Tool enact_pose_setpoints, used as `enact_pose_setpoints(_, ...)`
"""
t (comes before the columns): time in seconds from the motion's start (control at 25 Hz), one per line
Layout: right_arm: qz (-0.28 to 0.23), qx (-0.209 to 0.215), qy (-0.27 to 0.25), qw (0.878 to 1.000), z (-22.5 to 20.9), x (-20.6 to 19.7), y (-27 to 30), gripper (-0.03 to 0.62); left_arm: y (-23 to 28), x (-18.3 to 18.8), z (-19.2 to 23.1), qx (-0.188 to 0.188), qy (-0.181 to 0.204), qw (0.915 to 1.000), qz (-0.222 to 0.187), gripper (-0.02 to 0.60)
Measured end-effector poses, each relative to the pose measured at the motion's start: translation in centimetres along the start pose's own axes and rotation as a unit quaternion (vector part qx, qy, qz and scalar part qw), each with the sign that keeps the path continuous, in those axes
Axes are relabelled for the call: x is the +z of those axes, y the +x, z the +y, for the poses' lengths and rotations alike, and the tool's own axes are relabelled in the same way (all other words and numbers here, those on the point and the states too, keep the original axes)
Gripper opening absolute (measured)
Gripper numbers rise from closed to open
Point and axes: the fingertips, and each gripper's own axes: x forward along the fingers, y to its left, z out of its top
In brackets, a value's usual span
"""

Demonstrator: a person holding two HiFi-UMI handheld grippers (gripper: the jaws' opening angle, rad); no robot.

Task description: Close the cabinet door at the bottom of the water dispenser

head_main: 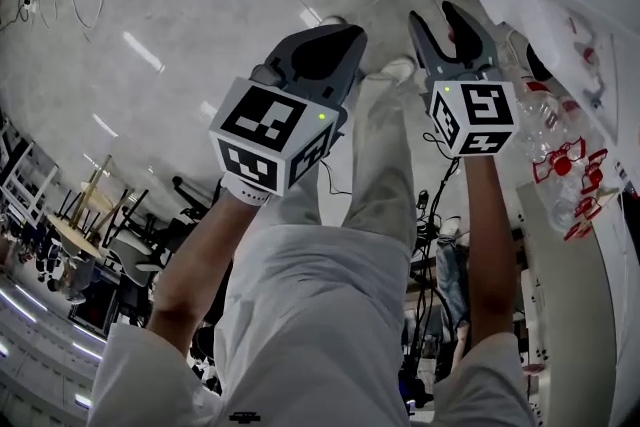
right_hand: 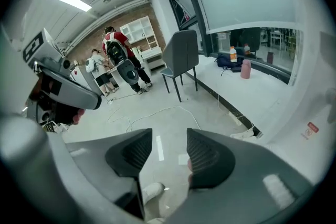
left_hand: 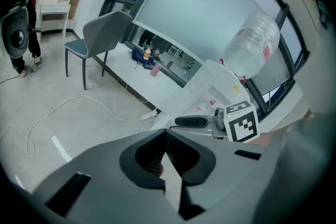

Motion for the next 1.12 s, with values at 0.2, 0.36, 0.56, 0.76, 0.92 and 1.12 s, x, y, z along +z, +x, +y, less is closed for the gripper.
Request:
enact_pose_setpoints(0.2,0.016,0.001,0.003,1.000,-0.6,-1.6,2.6,0.201,1.6,-1.4,1.5,0.003,-0.014,0.9999,0.005,0.000)
enact_pose_setpoints(0.36,0.028,0.010,-0.001,1.000,-0.4,-3.0,4.6,0.201,2.1,-2.4,2.8,0.011,-0.017,0.9997,0.013,0.000)
enact_pose_setpoints(0.56,0.054,0.013,-0.012,0.998,-1.3,-5.2,7.1,0.201,3.4,-3.3,4.1,0.016,-0.019,0.9995,0.019,0.002)
enact_pose_setpoints(0.76,0.074,0.007,-0.004,0.997,-2.2,-7.4,9.9,0.202,4.1,-4.7,5.6,0.022,-0.021,0.9990,0.031,0.002)
enact_pose_setpoints(0.92,0.087,-0.004,0.007,0.996,-3.5,-9.0,11.8,0.202,5.0,-5.5,6.1,0.022,-0.023,0.9987,0.038,0.002)
enact_pose_setpoints(1.12,0.109,-0.004,0.013,0.994,-4.1,-10.9,13.8,0.202,5.7,-6.3,6.9,0.023,-0.022,0.9985,0.044,0.002)
